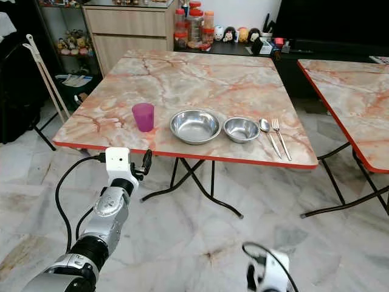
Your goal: Setting the table
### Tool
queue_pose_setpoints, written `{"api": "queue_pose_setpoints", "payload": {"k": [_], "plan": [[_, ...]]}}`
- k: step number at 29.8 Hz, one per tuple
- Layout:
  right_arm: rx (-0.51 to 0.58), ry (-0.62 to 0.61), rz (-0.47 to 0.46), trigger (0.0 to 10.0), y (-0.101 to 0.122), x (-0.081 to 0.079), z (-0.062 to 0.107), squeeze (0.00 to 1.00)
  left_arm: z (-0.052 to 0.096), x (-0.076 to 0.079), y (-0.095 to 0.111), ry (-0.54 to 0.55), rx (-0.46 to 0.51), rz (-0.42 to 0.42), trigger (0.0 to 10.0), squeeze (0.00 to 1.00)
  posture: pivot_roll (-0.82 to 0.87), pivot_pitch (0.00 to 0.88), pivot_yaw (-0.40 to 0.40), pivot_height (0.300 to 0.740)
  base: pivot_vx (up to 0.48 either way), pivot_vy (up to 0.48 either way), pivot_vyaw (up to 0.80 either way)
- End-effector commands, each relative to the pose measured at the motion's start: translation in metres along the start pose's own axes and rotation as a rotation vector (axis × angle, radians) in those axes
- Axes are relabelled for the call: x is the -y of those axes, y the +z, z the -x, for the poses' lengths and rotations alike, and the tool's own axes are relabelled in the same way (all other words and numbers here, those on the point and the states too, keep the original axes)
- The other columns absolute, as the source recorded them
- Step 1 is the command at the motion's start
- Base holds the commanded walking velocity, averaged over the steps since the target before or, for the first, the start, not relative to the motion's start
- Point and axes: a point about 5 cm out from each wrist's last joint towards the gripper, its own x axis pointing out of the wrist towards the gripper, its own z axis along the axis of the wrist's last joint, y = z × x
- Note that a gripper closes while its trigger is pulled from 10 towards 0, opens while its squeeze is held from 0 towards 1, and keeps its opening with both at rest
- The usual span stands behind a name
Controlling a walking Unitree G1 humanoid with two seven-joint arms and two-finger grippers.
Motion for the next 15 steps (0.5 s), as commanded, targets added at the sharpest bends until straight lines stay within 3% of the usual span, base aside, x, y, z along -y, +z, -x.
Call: {"api": "queue_pose_setpoints", "payload": {"k": [1, 4, 15], "plan": [[-0.012, -0.029, -0.014, 10.0, -0.001, 0.005, 0.000, 0.00, -0.001, 0.003, -0.002, -0.015, -0.023, -0.002, 10.0, 0.00, 0.01, 0.000, -0.023, 0.740, 0.000, 0.000, 0.00], [-0.028, -0.044, -0.031, 10.0, -0.005, 0.008, 0.001, 0.00, -0.001, 0.002, -0.002, -0.015, -0.023, -0.004, 10.0, 0.00, 0.01, 0.000, -0.018, 0.740, 0.080, 0.000, 0.00], [0.009, -0.022, -0.080, 10.0, 0.010, -0.004, -0.004, 0.00, -0.002, 0.008, -0.002, -0.035, -0.031, 0.004, 10.0, 0.00, 0.00, 0.000, -0.016, 0.740, 0.300, 0.000, 0.00]]}}
